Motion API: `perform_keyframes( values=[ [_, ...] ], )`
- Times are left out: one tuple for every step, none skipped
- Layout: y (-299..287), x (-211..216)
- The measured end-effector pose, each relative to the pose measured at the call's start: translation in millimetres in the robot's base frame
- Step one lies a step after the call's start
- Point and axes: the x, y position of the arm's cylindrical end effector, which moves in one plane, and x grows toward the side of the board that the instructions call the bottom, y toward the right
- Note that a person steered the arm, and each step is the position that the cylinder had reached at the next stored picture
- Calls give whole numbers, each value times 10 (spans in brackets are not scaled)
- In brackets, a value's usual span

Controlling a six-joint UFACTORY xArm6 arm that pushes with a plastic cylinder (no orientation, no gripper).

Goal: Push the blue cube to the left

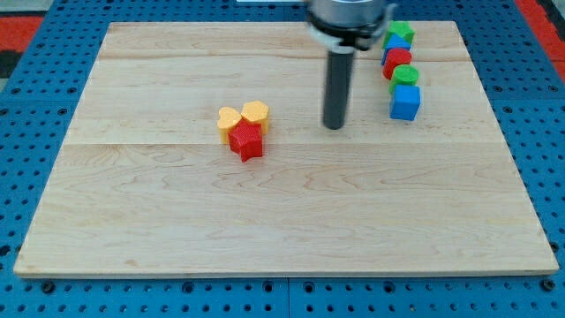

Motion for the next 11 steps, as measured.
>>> perform_keyframes(
  values=[
    [606,1],
    [1215,1],
    [1527,-109],
    [1340,-311],
    [1179,-375],
    [1166,-386],
    [1126,-386],
    [1101,-386],
    [1050,-377],
    [880,-357],
    [705,-349]
  ],
)
